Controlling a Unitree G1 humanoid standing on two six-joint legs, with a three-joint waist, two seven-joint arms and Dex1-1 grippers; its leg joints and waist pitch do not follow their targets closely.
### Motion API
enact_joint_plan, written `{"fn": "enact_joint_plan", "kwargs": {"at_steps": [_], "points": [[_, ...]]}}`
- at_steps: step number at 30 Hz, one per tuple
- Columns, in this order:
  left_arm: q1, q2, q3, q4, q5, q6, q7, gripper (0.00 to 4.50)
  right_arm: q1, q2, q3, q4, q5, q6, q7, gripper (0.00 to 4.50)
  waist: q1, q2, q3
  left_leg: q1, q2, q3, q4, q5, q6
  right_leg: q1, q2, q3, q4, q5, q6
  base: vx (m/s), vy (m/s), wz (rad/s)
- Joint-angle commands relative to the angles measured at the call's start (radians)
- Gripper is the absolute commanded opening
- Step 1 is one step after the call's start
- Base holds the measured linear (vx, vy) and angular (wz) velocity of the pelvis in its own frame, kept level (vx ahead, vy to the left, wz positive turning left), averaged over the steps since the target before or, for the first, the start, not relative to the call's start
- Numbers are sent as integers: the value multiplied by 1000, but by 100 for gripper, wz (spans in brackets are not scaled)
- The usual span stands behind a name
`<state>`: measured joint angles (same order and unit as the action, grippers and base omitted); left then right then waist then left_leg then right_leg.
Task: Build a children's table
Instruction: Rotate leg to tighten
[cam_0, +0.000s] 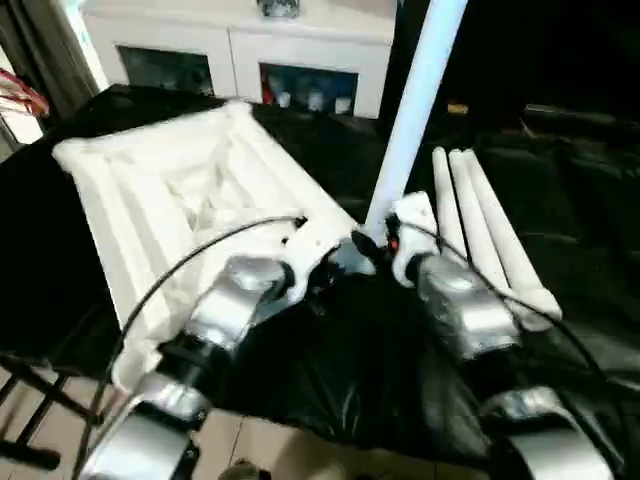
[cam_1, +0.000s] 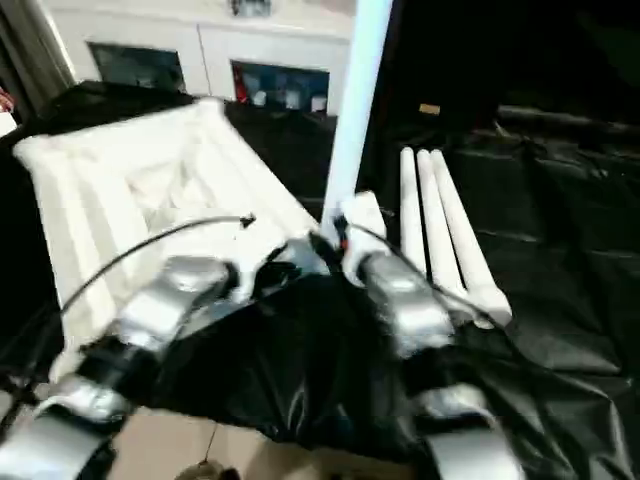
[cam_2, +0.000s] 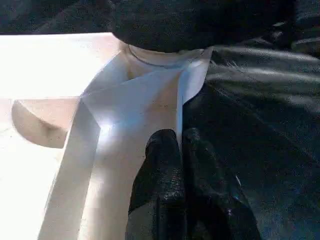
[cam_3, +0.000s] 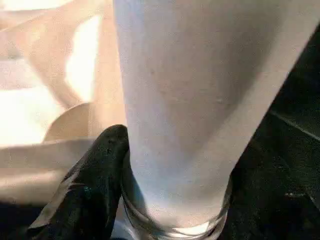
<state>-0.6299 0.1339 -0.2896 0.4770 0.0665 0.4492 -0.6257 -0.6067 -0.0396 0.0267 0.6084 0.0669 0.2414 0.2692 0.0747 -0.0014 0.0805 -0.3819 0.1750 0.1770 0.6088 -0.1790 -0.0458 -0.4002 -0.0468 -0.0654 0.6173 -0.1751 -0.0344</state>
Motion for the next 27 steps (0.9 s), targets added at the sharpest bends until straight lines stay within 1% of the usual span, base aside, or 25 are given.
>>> {"fn": "enact_joint_plan", "kwargs": {"at_steps": [1,2,3,5,7,9,12,13,14,15,17,18,19,20,21,22,23,24,25,26,27], "points": [[-52,-28,19,-22,-1,-26,44,0,7,60,24,63,21,18,13,265,0,4,-88,19,56,-25,-69,-163,7,51,-106,56,-84,-246,-179,0,0,0],[-52,-30,16,-23,-1,-31,40,0,4,65,21,68,23,14,16,265,-1,5,-88,18,56,-24,-69,-160,11,52,-105,56,-82,-226,-182,0,0,0],[-51,-32,12,-25,-1,-37,35,0,-2,72,15,76,24,9,16,300,-2,4,-88,18,56,-24,-69,-160,14,51,-105,56,-81,-217,-184,0,0,0],[-39,-20,-1,-46,-5,-52,9,0,-11,69,14,77,29,7,42,337,-2,4,-88,17,56,-24,-69,-154,21,54,-106,56,-78,-195,-192,0,0,0],[-25,-6,-9,-61,-6,-68,-14,0,-15,58,24,73,17,-1,55,344,-5,2,-88,16,56,-24,-69,-155,25,54,-107,56,-79,-199,-194,0,0,0],[-11,8,-13,-78,-11,-73,-41,0,-16,44,36,71,6,-13,72,369,-7,4,-88,16,56,-24,-69,-150,28,55,-108,56,-78,-198,-197,0,0,0],[22,55,-18,-119,-28,-81,-112,0,2,-28,91,23,-25,-18,180,369,-9,3,-89,13,57,-24,-67,-144,34,58,-107,54,-75,-183,-204,0,0,0],[25,63,-19,-122,-28,-91,-122,0,7,-40,100,14,-33,-19,197,369,-10,-2,-88,15,57,-20,-66,-137,40,55,-105,56,-76,-174,-208,0,0,0],[31,77,-19,-128,-33,-101,-143,0,19,-66,112,-13,-35,-13,241,369,-7,1,-90,13,57,-21,-66,-124,44,57,-107,56,-73,-161,-212,0,0,0],[31,79,-19,-128,-33,-101,-145,0,20,-68,113,-16,-34,-12,245,369,-5,2,-89,14,58,-21,-65,-122,46,55,-106,56,-72,-157,-210,0,0,0],[41,101,-20,-133,-44,-124,-182,0,39,-112,131,-60,-27,-1,324,369,-3,0,-89,15,60,-22,-66,-125,51,57,-105,55,-71,-152,-210,0,0,0],[47,116,-22,-140,-51,-141,-210,0,52,-142,140,-88,-20,6,375,369,-4,2,-89,15,60,-22,-67,-127,51,55,-104,55,-69,-151,-212,0,0,0],[51,126,-24,-144,-54,-152,-228,0,59,-160,145,-104,-16,9,405,369,-1,2,-89,17,61,-21,-66,-131,52,55,-105,55,-70,-152,-210,0,0,0],[51,126,-24,-144,-54,-152,-228,0,59,-160,145,-104,-16,9,405,369,-1,0,-89,16,61,-21,-67,-132,54,56,-105,55,-71,-151,-211,0,0,0],[57,138,-24,-153,-62,-156,-254,0,68,-186,151,-121,-15,7,437,369,2,-1,-88,17,60,-21,-66,-133,54,56,-105,56,-72,-156,-210,0,0,0],[62,150,-26,-161,-68,-170,-279,0,74,-207,155,-134,-13,3,462,369,4,1,-88,15,59,-20,-66,-131,55,56,-106,56,-71,-159,-210,0,0,0],[71,170,-30,-178,-79,-181,-325,0,85,-237,158,-158,-4,-2,497,369,8,3,-87,17,61,-20,-66,-144,52,54,-107,56,-76,-186,-205,0,0,0],[71,170,-30,-178,-79,-181,-325,0,85,-237,158,-158,-4,-2,497,369,9,1,-87,18,61,-20,-66,-144,51,54,-108,56,-75,-189,-202,0,0,0],[79,192,-36,-190,-86,-189,-366,0,99,-257,154,-192,16,4,534,369,14,5,-87,20,62,-21,-67,-148,49,52,-106,56,-76,-195,-199,0,0,0],[80,194,-37,-191,-87,-190,-371,0,100,-260,154,-196,18,6,538,369,17,4,-88,22,64,-20,-67,-148,49,51,-108,58,-74,-184,-205,0,0,0],[81,198,-38,-192,-88,-191,-378,0,103,-263,153,-203,21,8,545,369,16,5,-87,19,62,-20,-67,-148,48,51,-105,56,-74,-183,-206,0,0,0]]}}
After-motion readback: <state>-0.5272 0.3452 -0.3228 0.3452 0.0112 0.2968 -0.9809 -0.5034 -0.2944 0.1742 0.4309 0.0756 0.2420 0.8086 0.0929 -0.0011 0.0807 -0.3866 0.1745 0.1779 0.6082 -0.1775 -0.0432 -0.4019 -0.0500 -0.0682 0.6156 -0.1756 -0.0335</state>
